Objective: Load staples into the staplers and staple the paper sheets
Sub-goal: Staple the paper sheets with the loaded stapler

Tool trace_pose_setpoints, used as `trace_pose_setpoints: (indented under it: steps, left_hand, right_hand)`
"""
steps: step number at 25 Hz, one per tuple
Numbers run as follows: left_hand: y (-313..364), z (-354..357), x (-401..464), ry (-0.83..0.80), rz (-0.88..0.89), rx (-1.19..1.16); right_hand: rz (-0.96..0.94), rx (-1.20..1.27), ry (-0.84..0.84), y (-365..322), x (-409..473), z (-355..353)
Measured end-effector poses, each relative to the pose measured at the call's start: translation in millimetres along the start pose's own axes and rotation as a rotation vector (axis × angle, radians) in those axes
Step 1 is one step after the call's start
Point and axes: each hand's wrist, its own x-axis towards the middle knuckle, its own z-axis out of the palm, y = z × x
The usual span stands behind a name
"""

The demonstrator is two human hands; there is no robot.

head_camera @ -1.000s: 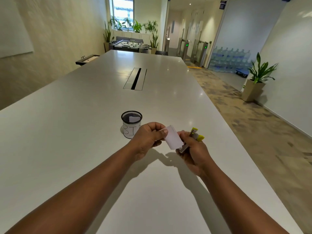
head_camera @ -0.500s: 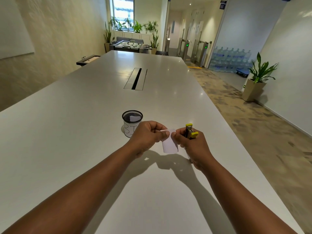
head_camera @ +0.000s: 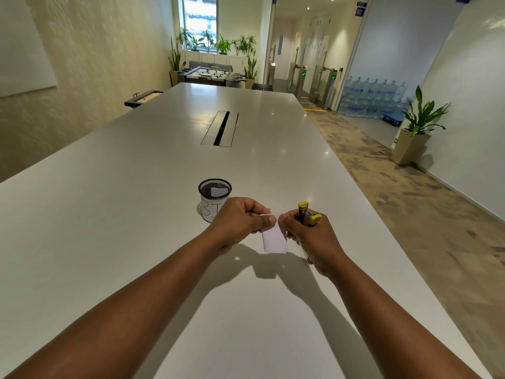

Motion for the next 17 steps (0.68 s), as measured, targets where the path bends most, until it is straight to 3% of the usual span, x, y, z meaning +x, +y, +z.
trace_pose_setpoints:
  steps: [4,10,17]
  left_hand:
    - [0,2,2,0.014,0.006,0.011]
    - [-7,18,0,0.033,-0.125,-0.366]
    - [-12,23,-3,0.129,-0.043,-0.223]
  right_hand:
    - [-0.025,-0.002,0.029,-1,0,2]
    - [-0.028,0.039,0.124,2,0,9]
    - [-0.029,0.036,0.11,-1,-5,9]
